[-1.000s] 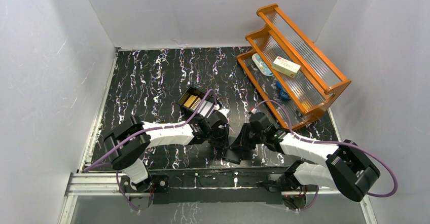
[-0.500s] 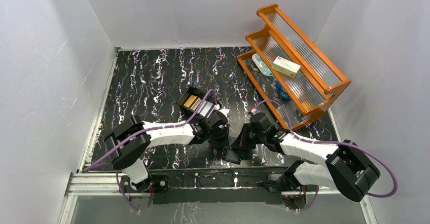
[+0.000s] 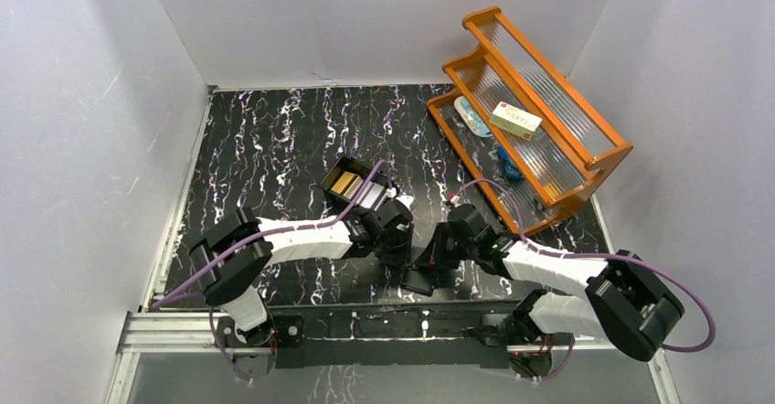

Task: Put the credit cards into the card holder
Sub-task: Close the card holder at the center of the board.

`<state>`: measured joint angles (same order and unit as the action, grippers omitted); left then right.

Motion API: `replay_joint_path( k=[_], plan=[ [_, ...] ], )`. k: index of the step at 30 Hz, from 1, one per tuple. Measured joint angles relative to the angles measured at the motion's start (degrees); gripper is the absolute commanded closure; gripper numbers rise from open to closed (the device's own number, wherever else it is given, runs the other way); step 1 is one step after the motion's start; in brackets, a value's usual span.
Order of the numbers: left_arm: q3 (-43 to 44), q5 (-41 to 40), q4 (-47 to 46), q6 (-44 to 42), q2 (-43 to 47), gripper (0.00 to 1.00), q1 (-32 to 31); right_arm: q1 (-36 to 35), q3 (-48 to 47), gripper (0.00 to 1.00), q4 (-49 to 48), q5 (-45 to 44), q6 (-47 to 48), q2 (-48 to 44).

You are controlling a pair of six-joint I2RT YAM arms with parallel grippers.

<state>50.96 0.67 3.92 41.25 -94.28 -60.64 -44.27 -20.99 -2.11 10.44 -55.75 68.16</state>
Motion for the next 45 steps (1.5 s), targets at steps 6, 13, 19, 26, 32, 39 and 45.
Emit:
replay_joint_path(
  k=[6,13,19,26,32,39,45],
  plan=[
    [0.9,-0.7,3.1,1.0,0.3,0.69,0.1,-3.7,-4.0,1.00,4.0,-5.4,-0.7,2.0],
    [-0.6,1.3,-1.0,1.0,0.2,0.75,0.4,-4.2,-3.7,0.86,8.2,-8.4,-1.4,-2.9],
    [-0.2,2.1,-1.1,1.0,-0.7,0.75,0.3,-4.2,-6.9,0.85,17.4,-10.4,0.2,-3.7],
    [0.4,2.1,-0.2,0.9,-0.9,0.75,0.3,-4.2,-7.8,0.84,18.9,-9.9,1.7,-3.3],
    [0.5,2.1,0.0,0.9,-1.0,0.75,0.3,-4.4,-9.5,0.77,21.6,-9.9,1.5,-4.3],
    [0.5,2.1,0.0,0.9,-1.0,0.75,0.3,-5.4,-11.9,0.74,22.8,-10.4,0.4,-4.7],
    [0.5,2.0,0.0,0.9,-1.0,0.75,0.3,-6.0,-13.0,0.74,22.9,-10.5,0.3,-2.3]
  ],
)
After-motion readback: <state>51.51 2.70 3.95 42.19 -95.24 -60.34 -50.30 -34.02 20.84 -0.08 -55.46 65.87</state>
